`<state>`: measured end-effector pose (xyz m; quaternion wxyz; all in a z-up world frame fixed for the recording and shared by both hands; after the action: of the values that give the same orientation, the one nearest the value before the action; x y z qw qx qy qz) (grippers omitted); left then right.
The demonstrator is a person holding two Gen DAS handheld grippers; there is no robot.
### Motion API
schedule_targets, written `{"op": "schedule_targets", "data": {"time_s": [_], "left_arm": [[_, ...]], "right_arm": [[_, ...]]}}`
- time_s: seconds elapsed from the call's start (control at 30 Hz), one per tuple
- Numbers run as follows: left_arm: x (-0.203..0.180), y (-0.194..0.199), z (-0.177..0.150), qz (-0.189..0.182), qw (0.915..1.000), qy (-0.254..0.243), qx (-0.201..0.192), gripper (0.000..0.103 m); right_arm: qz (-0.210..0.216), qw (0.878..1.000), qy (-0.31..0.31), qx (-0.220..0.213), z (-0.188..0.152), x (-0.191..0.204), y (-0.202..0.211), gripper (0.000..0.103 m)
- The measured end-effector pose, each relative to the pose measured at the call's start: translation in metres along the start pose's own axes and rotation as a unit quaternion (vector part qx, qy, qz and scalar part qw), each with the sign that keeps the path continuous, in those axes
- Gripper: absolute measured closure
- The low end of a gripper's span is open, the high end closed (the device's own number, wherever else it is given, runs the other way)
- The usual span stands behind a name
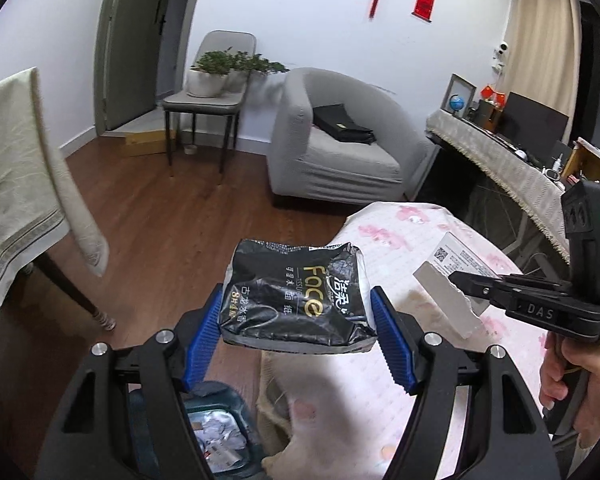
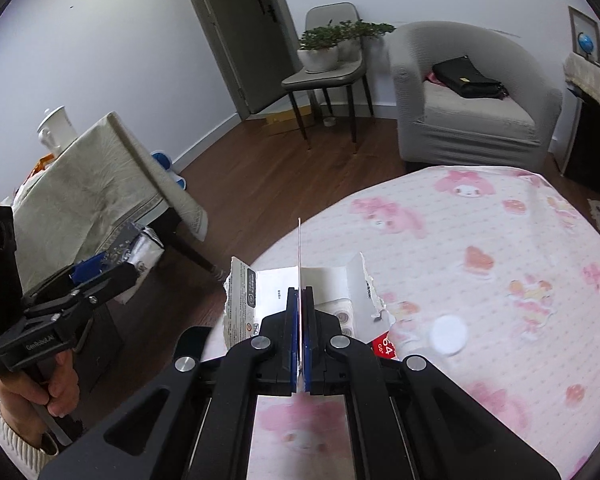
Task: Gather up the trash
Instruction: 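Carry the black packet and card box over the teal bin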
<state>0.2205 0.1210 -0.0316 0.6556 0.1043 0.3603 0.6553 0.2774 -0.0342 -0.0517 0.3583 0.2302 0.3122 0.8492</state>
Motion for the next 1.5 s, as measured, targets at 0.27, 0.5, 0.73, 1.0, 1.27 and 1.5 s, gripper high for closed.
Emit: {"op": "schedule_targets", "data": {"time_s": [0.27, 0.5, 0.73, 1.0, 1.27, 1.5], "left_arm": [[0.03, 0.006, -0.018, 0.04, 0.999, -0.018, 0.007, 0.03], [0.072, -0.003, -0.049, 0.077, 0.9961, -0.017, 0.039, 0.03], [0.109, -0.006, -0.072, 0.093, 0.9937, 0.005, 0.063, 0.03], [0.149, -0.022, -0.106, 0.107, 0.9876, 0.033, 0.11, 0.03], [0.178, -0.044, -0.144, 0.122, 0.9774, 0.036, 0.169, 0.03], [0.202, -0.049, -0.163, 0.136, 0.97, 0.044, 0.197, 0.024]], "right_arm": [[0.01, 1.0, 0.016, -0.001, -0.004, 0.037, -0.001, 0.101], [0.031, 0.998, 0.054, 0.006, 0.004, 0.081, -0.017, 0.101], [0.049, 0.995, 0.081, 0.025, 0.004, 0.114, -0.038, 0.101], [0.056, 0.992, 0.101, 0.042, 0.004, 0.136, -0.057, 0.101], [0.067, 0.989, 0.121, 0.06, 0.005, 0.167, -0.08, 0.101], [0.074, 0.984, 0.139, 0.085, 0.001, 0.196, -0.103, 0.101]]}}
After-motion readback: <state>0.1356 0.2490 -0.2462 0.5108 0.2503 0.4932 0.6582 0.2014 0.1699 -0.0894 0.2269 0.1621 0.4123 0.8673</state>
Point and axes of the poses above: each gripper's, at about its wrist camera, not at the fingertips, and y roughly against the way its jaws point, x to its left, z to its top, the point moved 10 cm from there along -y, roughly the way its jaws point, and after that the axes turned 9 degrees about y, right-handed, at the moved point
